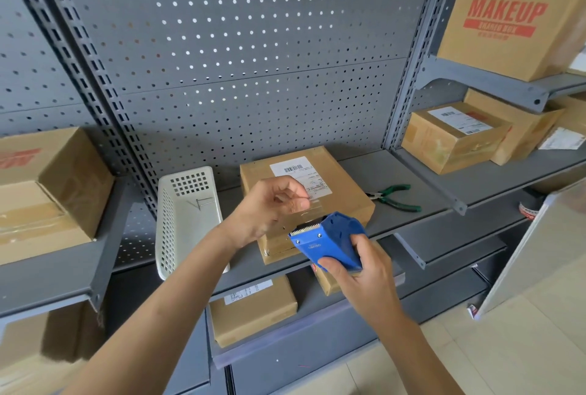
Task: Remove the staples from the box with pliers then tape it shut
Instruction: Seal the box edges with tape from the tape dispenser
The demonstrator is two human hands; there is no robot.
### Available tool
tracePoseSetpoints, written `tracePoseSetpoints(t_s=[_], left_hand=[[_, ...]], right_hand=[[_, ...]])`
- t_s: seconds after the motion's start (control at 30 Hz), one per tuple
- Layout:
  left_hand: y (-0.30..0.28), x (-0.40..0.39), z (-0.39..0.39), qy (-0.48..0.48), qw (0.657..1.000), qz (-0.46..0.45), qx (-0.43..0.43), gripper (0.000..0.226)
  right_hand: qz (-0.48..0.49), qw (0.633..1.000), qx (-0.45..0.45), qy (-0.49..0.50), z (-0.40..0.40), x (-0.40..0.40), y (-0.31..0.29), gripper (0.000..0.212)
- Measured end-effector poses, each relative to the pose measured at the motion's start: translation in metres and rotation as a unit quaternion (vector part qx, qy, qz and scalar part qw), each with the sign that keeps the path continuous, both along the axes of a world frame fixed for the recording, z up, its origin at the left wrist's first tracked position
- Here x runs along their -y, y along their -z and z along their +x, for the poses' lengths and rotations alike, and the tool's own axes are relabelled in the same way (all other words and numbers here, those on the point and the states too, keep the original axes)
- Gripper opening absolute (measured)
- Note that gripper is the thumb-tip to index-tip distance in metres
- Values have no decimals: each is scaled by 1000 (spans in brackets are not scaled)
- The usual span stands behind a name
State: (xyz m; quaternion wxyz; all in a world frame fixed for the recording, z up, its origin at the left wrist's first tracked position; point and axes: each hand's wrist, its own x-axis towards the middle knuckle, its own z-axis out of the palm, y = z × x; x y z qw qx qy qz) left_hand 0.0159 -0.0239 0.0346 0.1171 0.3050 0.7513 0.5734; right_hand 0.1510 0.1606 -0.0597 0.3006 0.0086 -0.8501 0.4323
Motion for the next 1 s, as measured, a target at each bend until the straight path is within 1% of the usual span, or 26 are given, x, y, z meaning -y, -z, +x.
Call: tracePoseSetpoints(t_s=[0.2, 0.33, 0.4, 0.47, 0.63, 0.77, 0.87, 1.0], left_hand=[[2, 8, 5, -33, 999, -26, -17, 7], [-2, 9, 9, -60, 994, -80, -50, 9], [-4, 8, 11, -73, 988, -116, -75, 8], [-5, 8, 13, -82, 982, -146, -92, 6], [-3, 7, 14, -105, 967, -198, -118, 6], [-2, 7, 18, -121, 958, -235, -112, 8], [-2, 9, 22, -138, 953, -250, -104, 7], [-2, 13, 24, -153, 949, -257, -104, 8]], right_hand=[[-28, 999, 29, -15, 5, 10, 0, 38], [-34, 998, 55, -22, 7, 13, -7, 31], [-42, 996, 70, -27, 7, 15, -9, 35], [-58, 994, 84, -33, 7, 15, -10, 44], [-85, 989, 115, -26, 7, 15, -9, 53], [-113, 977, 180, -17, 6, 18, -9, 44], [-128, 970, 204, -22, 6, 25, -8, 47], [-145, 964, 220, -45, 9, 34, -6, 33]])
